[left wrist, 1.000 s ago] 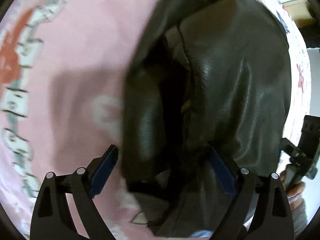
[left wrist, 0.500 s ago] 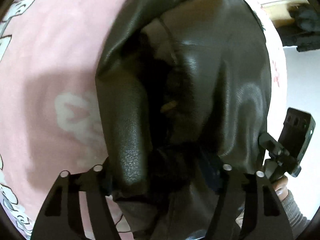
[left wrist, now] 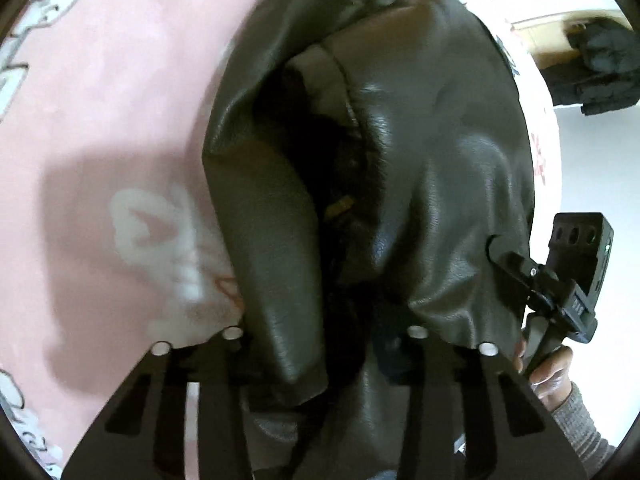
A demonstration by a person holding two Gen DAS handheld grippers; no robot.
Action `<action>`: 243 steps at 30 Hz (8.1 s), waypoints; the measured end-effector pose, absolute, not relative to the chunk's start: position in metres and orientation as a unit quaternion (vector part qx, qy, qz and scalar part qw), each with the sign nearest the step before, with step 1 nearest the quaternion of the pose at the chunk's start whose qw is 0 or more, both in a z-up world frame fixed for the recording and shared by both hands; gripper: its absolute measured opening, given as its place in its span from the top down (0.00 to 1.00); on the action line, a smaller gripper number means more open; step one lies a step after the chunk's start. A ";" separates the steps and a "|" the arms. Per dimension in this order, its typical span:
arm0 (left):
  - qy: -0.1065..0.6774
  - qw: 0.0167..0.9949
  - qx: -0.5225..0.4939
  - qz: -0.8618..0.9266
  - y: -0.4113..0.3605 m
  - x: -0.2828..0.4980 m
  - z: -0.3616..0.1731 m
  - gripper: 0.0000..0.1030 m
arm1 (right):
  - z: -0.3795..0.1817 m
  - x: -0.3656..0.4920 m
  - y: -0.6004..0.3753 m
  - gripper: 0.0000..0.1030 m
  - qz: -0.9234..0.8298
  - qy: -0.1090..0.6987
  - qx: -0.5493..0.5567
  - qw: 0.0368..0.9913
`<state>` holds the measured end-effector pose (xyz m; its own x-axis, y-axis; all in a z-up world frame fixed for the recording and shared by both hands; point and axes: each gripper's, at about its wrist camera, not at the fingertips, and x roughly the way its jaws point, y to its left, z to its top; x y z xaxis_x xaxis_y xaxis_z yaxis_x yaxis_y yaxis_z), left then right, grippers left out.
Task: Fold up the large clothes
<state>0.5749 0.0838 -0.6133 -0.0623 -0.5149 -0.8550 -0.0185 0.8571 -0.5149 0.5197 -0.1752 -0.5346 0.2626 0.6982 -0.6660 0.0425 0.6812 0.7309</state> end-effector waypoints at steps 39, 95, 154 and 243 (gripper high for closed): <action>0.601 0.784 -0.108 -0.114 0.236 0.414 -0.367 0.76 | -0.324 0.376 0.080 0.68 0.551 0.487 0.249 0.630; 0.461 0.728 -0.414 0.294 0.454 0.112 -0.518 0.79 | -0.474 0.252 0.292 0.21 0.487 0.650 0.157 0.562; 0.462 0.734 -0.353 0.349 0.519 0.102 -0.496 0.72 | -0.460 0.130 0.377 0.33 0.582 0.444 -0.112 0.672; 0.423 0.770 -0.182 0.442 0.257 -0.012 -0.218 0.08 | -0.202 0.041 0.225 0.06 0.448 0.370 -0.109 0.806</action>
<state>-0.0119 0.2567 -0.2181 0.2507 0.5268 -0.8122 -0.8351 0.5421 0.0938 0.0409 0.2250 -0.2024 0.3245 0.6427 -0.6940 -0.8036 0.5744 0.1562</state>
